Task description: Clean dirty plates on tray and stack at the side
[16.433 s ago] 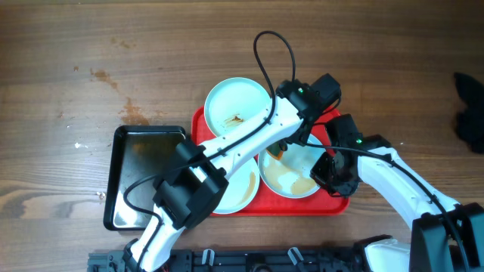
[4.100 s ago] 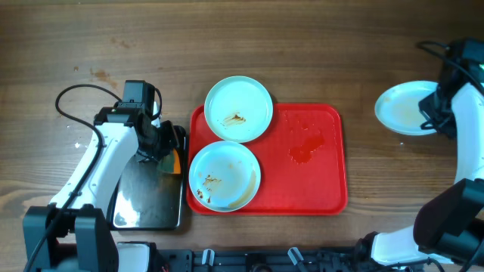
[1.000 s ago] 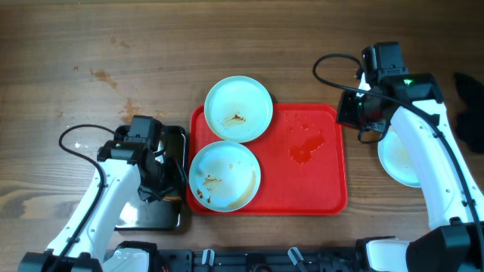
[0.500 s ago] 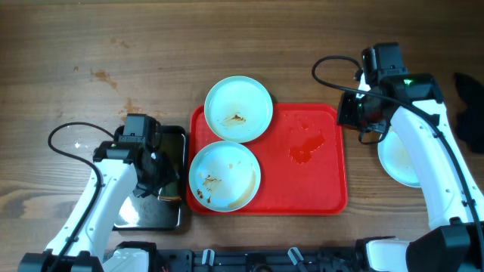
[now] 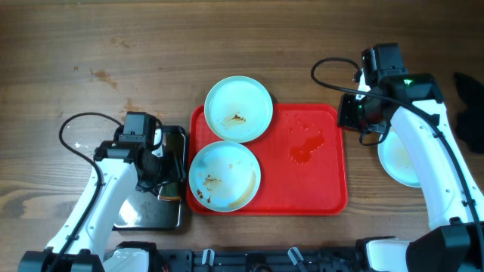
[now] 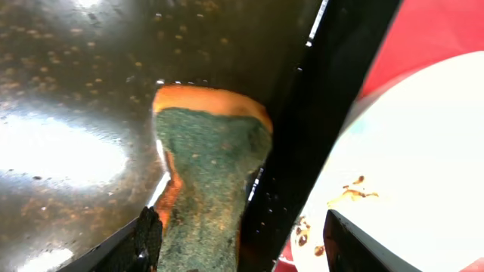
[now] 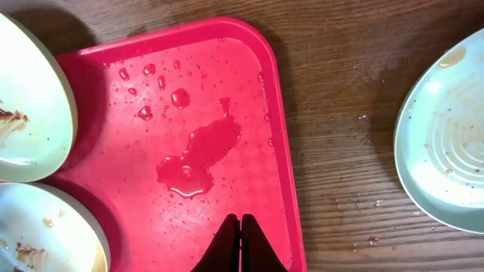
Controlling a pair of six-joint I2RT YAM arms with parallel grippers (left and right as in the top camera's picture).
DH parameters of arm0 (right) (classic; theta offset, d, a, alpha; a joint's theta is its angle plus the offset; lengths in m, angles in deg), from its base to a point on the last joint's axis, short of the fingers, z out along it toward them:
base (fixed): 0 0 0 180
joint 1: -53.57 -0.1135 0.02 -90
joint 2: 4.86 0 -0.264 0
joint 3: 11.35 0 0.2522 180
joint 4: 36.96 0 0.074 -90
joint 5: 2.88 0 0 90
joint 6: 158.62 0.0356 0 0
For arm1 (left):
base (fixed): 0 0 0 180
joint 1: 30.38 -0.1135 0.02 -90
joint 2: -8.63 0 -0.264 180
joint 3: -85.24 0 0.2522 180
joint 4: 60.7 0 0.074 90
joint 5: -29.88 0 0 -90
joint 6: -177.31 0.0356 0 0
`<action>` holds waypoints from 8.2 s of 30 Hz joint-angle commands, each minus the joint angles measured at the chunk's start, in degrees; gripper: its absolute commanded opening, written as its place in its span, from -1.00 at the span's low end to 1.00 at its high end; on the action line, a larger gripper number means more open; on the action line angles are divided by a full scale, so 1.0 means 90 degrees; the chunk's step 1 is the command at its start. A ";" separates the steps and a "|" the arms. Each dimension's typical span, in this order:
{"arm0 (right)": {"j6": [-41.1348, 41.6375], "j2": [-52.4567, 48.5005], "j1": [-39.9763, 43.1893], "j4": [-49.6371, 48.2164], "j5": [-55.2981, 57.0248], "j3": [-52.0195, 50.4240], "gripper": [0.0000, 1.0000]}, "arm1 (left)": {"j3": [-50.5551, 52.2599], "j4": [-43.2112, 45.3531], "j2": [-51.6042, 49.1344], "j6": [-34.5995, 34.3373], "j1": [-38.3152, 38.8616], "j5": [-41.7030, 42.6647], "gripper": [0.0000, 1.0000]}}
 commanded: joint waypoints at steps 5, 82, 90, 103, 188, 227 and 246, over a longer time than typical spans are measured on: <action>-0.0121 0.0129 -0.0039 0.0049 -0.0058 0.0129 -0.92 | 0.0070 0.0112 -0.0277 -0.0182 -0.0041 -0.0136 0.06; -0.0078 0.0129 -0.0039 0.0092 -0.0066 0.0121 -0.91 | -0.1520 -0.0634 -0.0743 -0.0488 -0.0886 0.0347 -0.92; -0.0083 0.0129 -0.0039 0.0131 -0.0330 0.0121 -0.91 | -0.1515 -0.1076 -0.1314 -0.0495 -0.0886 -0.0226 -0.92; -0.0109 0.0129 -0.0051 0.0165 -0.0556 0.0117 -0.92 | -0.1515 -0.0032 -0.3177 -0.0510 -0.0886 -0.0413 -0.92; 0.3111 -0.1899 -0.3801 -0.4403 -0.1826 -0.2392 -0.91 | -0.2028 -0.1795 0.0393 -0.0367 0.0806 0.0580 -0.92; 0.2380 -0.0287 -0.2909 -0.2353 -0.0663 -0.2387 -0.91 | -0.1957 0.2586 -0.2890 -0.0274 0.3053 0.3014 -0.92; 0.2560 -0.0760 -0.2909 -0.2455 -0.0668 -0.2387 -0.90 | -0.0937 0.4265 -0.3286 -0.2278 0.4167 0.3062 -0.91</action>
